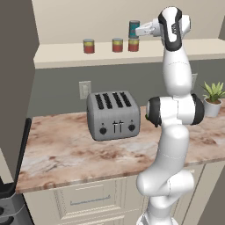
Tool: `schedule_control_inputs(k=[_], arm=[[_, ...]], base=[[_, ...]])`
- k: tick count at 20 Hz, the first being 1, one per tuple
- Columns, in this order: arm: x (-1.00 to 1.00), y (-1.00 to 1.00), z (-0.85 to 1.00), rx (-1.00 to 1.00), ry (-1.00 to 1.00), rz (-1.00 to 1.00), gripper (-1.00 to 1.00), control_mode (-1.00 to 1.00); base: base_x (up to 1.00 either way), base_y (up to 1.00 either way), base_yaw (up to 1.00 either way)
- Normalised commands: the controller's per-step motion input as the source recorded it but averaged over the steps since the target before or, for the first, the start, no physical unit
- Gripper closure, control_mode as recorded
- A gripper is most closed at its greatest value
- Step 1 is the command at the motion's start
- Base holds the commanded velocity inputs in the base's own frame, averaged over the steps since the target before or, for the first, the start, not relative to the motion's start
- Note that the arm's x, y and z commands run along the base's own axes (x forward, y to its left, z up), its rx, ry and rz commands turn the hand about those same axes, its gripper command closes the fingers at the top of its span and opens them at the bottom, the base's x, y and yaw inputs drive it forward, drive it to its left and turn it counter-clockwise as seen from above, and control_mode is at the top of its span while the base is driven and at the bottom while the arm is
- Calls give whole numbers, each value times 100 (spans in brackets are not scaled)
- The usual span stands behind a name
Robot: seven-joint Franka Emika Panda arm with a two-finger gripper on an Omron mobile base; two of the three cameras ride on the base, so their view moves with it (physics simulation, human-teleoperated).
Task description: Stack two cans on top of the other two cans in the cabinet.
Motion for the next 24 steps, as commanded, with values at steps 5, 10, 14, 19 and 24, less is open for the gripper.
schedule_control_inputs(k=[5,10,14,19,24], arm=[[0,0,0,0,0,0,100,-100],[0,1,0,0,0,0,100,-100],[-1,0,0,0,0,0,100,-100],[0,0,0,0,0,0,100,-100],[0,0,3,0,0,0,100,-100]], base=[[0,0,0],[0,0,0],[0,0,0],[0,0,0],[0,0,0]])
